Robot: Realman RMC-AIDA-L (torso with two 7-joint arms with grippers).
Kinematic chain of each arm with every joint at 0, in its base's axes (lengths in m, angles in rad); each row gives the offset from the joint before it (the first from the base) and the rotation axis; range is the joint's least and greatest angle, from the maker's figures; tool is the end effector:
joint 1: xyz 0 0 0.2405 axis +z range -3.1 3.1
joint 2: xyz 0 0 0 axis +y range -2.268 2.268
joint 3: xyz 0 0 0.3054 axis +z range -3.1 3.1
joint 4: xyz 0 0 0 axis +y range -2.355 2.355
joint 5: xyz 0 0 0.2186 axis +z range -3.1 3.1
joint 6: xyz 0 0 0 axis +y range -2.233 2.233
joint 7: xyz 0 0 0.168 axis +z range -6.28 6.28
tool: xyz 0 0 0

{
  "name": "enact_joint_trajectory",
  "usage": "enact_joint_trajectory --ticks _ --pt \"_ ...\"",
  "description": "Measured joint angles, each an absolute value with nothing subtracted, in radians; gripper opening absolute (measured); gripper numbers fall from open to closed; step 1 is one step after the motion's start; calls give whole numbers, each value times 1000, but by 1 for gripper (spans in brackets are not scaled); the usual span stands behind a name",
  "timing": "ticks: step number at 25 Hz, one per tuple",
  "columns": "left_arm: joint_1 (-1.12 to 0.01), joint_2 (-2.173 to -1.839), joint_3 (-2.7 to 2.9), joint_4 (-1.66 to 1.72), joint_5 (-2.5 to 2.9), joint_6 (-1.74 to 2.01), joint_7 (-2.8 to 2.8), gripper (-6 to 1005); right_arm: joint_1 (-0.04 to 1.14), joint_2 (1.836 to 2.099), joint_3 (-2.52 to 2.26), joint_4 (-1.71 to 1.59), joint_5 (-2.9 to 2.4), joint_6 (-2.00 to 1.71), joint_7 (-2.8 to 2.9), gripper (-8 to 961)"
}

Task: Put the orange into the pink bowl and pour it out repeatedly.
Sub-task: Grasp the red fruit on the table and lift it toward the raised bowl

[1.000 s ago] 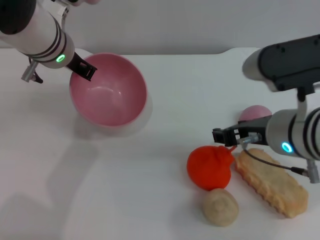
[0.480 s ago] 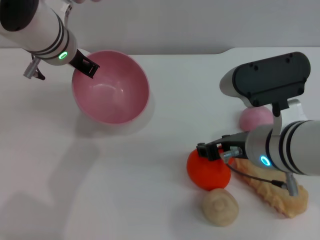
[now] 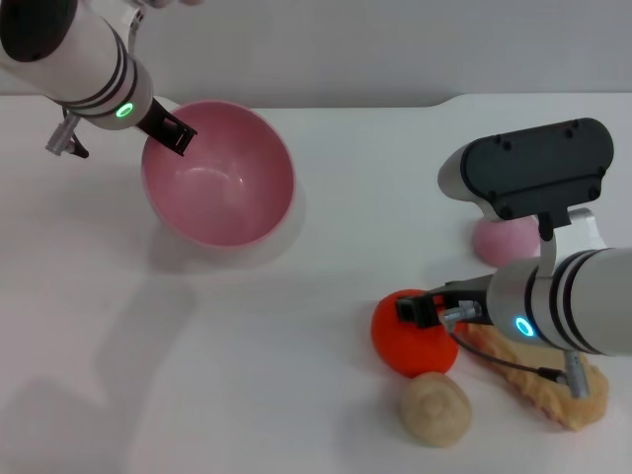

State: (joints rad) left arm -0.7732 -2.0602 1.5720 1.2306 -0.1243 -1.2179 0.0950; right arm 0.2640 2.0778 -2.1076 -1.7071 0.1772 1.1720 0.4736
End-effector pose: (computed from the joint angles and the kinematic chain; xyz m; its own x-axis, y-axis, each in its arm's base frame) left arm -0.1920 0.4789 -0.0333 0.7284 0.6841 -0.0365 0.3683 -0.4360 -0.8211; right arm 0.2052 0.3098 -0.1178 0.5345 -0.8175 -0.2146 -0.7250 -0.3129 -0.6136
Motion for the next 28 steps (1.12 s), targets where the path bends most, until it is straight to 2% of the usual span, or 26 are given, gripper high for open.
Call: enact_joint_trajectory --ticks 22,26,28 --pt "-782 -2060 1577 1233 -124 -1220 102 45 296 2075 -2133 -1641 188 1156 401 467" --pt "-783 -2062 1578 1233 -124 -1219 109 45 295 2075 -2134 -1641 189 1148 391 230" --pt "-783 -2062 1579 1234 -124 -1218 109 45 295 2075 -2135 -1642 189 1145 389 183"
